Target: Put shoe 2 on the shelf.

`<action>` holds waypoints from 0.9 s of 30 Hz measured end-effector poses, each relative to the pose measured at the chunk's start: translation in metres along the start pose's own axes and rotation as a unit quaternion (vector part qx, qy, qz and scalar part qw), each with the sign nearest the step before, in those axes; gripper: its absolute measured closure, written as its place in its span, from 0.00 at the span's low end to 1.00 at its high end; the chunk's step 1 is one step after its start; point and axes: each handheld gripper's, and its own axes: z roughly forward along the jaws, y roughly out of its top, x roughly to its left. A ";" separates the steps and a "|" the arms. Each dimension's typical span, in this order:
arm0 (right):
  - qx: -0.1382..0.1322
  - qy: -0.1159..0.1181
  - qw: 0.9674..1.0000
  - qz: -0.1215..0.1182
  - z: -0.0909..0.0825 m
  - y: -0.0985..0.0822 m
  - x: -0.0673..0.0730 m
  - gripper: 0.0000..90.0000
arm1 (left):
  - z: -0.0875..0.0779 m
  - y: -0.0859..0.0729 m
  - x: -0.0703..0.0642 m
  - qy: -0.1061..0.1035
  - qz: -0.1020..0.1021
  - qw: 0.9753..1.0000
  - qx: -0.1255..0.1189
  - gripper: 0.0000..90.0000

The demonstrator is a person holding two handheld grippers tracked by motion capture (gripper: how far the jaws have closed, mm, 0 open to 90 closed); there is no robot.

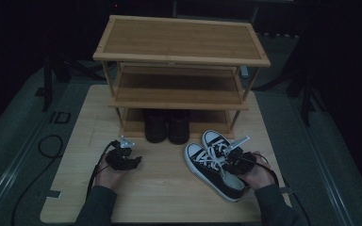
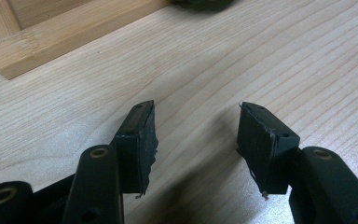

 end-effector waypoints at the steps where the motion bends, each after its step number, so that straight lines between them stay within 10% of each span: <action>1: 0.001 -0.002 1.000 -0.002 0.000 0.000 0.000 0.85 | 0.000 0.000 0.000 0.000 0.000 1.000 0.000 0.53; 10: 0.005 -0.007 1.000 -0.009 0.003 0.005 -0.001 0.75 | 0.000 0.000 0.000 0.000 0.000 1.000 0.000 0.53; 27: -0.008 0.022 0.999 -0.022 -0.003 0.005 -0.010 0.95 | 0.000 0.000 0.000 -0.001 0.001 1.000 0.000 0.53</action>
